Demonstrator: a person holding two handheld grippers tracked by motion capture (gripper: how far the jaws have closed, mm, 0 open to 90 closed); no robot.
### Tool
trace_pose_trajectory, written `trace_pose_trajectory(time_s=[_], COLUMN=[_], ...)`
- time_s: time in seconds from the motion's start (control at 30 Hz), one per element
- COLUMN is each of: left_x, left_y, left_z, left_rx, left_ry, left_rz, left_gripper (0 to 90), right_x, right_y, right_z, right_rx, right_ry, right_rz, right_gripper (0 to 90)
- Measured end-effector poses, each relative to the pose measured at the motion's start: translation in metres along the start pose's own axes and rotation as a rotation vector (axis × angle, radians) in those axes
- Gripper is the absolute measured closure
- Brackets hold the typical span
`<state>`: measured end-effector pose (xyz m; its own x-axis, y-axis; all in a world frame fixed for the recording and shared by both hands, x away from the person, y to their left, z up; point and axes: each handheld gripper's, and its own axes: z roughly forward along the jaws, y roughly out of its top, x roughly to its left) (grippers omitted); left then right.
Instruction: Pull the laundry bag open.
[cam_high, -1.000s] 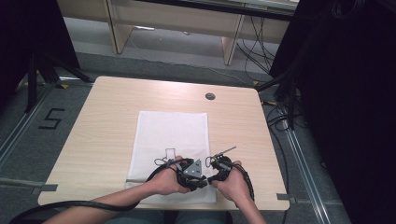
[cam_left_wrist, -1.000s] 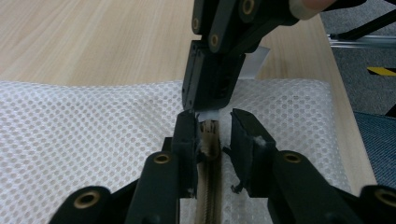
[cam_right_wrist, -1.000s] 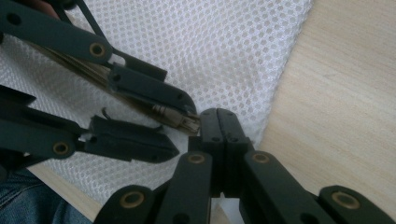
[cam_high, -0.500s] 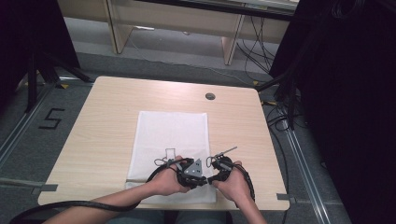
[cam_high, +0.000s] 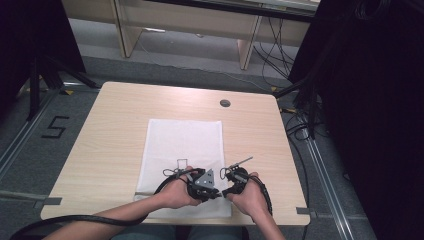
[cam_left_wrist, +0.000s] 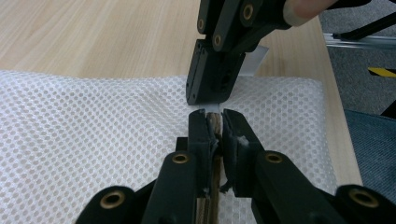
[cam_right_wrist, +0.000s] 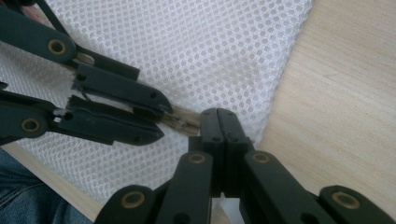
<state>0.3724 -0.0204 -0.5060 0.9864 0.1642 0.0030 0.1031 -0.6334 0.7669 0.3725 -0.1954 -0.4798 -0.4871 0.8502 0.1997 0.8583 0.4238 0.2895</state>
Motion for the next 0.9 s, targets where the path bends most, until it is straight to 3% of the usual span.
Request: trace_pose_trajectory(time_s=[0.1,0.2,0.27,0.3,0.33,0.37,0.4,0.47,0.67,0.73,0.77,0.83,0.9], left_x=[0.001,0.0,0.002,0.0,0.0,0.001,0.001,0.001,0.002,0.002,0.002,0.002,0.002], left_y=[-0.001,-0.001,-0.002,-0.003,-0.003,-0.003,-0.003,-0.004,-0.004,-0.005,-0.006,-0.007,-0.007], left_z=[-0.002,-0.004,-0.006,-0.005,-0.005,-0.006,-0.006,-0.008,-0.011,-0.013,-0.014,-0.015,-0.016], left_rx=[-0.001,-0.001,-0.004,-0.006,-0.006,0.001,-0.001,0.001,0.01,0.014,0.016,0.009,0.015], left_ry=[-0.006,-0.011,-0.012,-0.011,-0.011,-0.011,-0.01,-0.014,-0.012,-0.012,-0.016,-0.014,-0.012], left_rz=[-0.003,-0.007,0.01,-0.015,-0.015,-0.01,-0.005,-0.025,-0.021,-0.014,-0.012,-0.017,-0.01], left_gripper=[81.7,81.7,81.7,81.7,81.7,81.8,81.8,81.7,81.8,81.8,81.8,81.8,81.8], right_x=[0.0,0.002,0.002,0.002,0.003,0.007,0.004,0.004,0.004,0.002,0.005,0.002,0.003], right_y=[0.0,0.0,0.0,0.0,0.0,0.0,0.0,0.0,0.0,0.0,0.0,0.0,0.0], right_z=[0.0,-0.001,0.0,0.0,0.0,-0.001,0.0,0.0,0.0,0.0,-0.001,0.0,0.0], right_rx=[-0.003,0.007,0.006,0.005,0.006,0.031,0.003,0.002,0.003,0.001,0.016,-0.004,-0.003], right_ry=[-0.005,-0.014,-0.014,-0.013,-0.021,-0.007,-0.012,-0.009,-0.015,0.0,-0.005,-0.009,-0.017], right_rz=[-0.011,0.013,0.013,0.015,0.011,0.059,0.012,0.017,0.022,-0.001,0.042,0.003,0.007], right_gripper=[90.0,90.0,90.0,90.0,90.0,90.0,90.0,90.0,90.0,90.0,90.0,90.0,90.0])
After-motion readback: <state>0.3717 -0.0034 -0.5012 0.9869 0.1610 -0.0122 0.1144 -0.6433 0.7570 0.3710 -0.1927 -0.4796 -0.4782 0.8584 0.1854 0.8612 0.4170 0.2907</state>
